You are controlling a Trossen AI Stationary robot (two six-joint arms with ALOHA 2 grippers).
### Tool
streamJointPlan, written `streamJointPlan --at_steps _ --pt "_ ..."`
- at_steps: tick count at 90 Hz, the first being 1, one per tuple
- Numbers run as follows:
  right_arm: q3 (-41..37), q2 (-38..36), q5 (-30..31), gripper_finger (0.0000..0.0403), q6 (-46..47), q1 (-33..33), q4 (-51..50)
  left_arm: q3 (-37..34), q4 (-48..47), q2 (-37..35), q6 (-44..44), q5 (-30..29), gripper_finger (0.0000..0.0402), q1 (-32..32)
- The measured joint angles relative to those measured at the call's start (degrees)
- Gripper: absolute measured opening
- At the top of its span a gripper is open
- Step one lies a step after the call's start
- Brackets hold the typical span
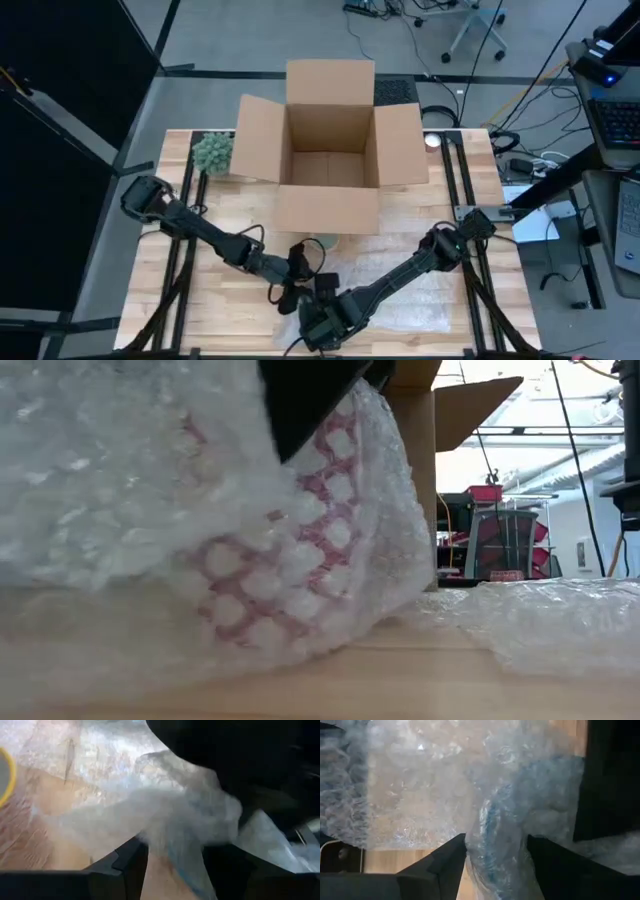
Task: Wrap mug
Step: Wrap the red patterned mug with bubble wrap
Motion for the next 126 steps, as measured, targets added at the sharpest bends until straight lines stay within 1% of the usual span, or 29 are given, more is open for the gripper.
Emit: streamJointPlan --at_steps 11,18,23,29,40,50,56,67,92,113,126 --pt "0.0 0.0 -0.7 0.0196 -0.3 0.3 0.1 -0.2 -5.9 -5.3 0.6 -0.5 0.0167 -0.1" --pt "-0.1 0.0 -1.4 0.0196 -0.7 0.5 0.5 -0.3 -5.9 -7.9 1.6 -4.8 0.0167 0.1" --pt "-0.1 0.0 -1.4 0.0196 -0.8 0.4 0.5 -0.1 -5.5 -8.4 1.6 -8.1 0.0167 0.8" --pt "-0.1 0.0 -1.3 0.0196 -0.8 0.5 0.6 -0.1 -5.3 -7.7 1.6 -9.1 0.0167 1.7" --pt "-0.1 0.0 -1.3 0.0196 -0.8 0.4 0.7 -0.1 -2.6 -3.5 1.3 -7.4 0.0167 3.0" --pt "-0.1 0.0 -1.1 0.0196 -0.8 0.4 0.7 -0.1 2.0 0.0 -0.3 -2.0 0.0167 2.6" --pt "-0.1 0.0 -1.3 0.0196 -1.0 0.4 0.8 -0.1 3.8 1.3 -0.6 -0.4 0.0166 1.9" --pt "-0.1 0.0 -1.4 0.0196 -1.9 0.4 0.9 0.0 4.0 2.5 -0.6 -0.8 0.0166 0.8" --pt "-0.1 -0.3 -1.1 0.0196 -1.7 0.0 0.7 0.1 3.2 5.2 -0.6 -1.5 0.0166 0.9" --pt "-0.1 -2.8 -0.9 0.0196 -1.2 0.0 0.5 0.1 3.1 5.2 -0.5 -1.5 0.0166 0.9" --pt "-0.1 -4.2 -1.0 0.0196 -0.9 0.0 -1.5 0.1 2.3 5.2 -0.5 -1.5 0.0166 0.9"
